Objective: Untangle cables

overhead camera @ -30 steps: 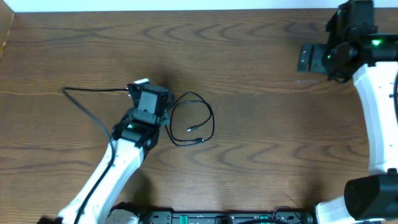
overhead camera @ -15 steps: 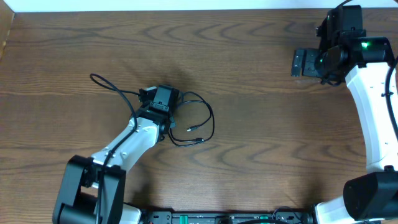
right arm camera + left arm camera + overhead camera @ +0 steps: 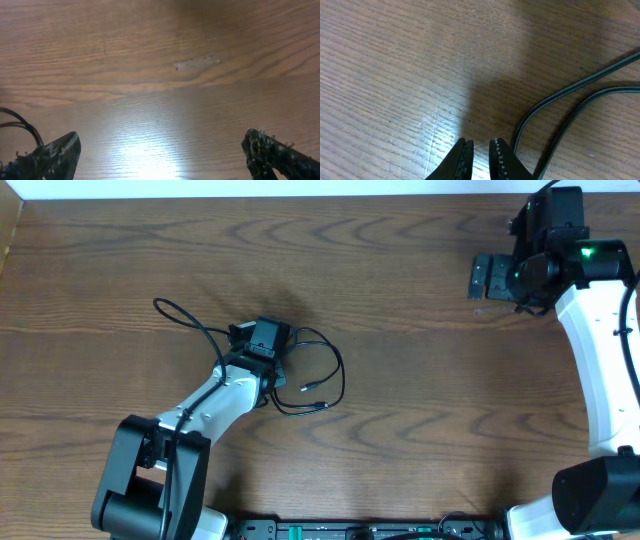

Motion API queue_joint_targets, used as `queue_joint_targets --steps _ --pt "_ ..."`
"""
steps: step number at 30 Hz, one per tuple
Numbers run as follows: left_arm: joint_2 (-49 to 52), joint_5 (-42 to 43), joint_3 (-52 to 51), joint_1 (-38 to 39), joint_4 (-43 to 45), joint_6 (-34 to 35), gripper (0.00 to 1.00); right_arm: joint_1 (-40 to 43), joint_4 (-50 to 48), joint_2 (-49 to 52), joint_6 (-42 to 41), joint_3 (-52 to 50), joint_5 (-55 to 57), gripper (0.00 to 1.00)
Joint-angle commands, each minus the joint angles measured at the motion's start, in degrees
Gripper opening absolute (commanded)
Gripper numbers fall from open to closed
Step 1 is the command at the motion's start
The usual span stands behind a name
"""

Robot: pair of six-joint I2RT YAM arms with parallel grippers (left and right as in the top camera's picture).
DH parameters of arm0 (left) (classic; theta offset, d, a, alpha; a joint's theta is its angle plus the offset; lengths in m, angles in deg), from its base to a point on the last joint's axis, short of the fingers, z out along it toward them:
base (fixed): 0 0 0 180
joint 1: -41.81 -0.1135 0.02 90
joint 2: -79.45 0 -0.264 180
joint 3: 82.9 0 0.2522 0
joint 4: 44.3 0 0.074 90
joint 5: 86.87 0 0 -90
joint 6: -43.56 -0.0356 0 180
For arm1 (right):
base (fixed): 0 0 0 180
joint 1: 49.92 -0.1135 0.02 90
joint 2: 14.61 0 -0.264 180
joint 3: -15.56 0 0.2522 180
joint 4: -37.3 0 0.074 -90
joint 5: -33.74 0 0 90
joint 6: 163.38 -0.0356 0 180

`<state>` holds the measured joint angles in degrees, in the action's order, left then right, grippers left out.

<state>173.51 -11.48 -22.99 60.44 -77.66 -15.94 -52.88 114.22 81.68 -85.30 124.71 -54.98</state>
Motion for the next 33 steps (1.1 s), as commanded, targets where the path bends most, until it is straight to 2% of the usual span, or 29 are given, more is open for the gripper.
queue_joint_targets --steps 1,17,20,25,33 --pt "0.7 0.5 -0.2 -0.1 0.0 1.6 0.17 -0.1 -0.2 0.0 -0.2 -0.2 0.8 0.99" --pt "4.2 2.8 -0.2 0.1 0.0 4.1 0.17 0.0 -0.3 0.0 -0.2 -0.2 1.4 0.99" --pt "4.9 5.1 -0.2 0.1 0.5 4.1 0.17 0.0 -0.4 0.0 -0.2 -0.2 1.4 0.99" --pt "4.9 16.3 -0.2 1.9 6.4 -0.9 0.17 0.0 -0.4 0.0 -0.2 -0.2 1.4 0.99" --pt "4.9 21.9 -0.2 8.2 10.1 -0.9 0.17 0.0 -0.3 0.0 -0.2 -0.2 3.6 0.99"
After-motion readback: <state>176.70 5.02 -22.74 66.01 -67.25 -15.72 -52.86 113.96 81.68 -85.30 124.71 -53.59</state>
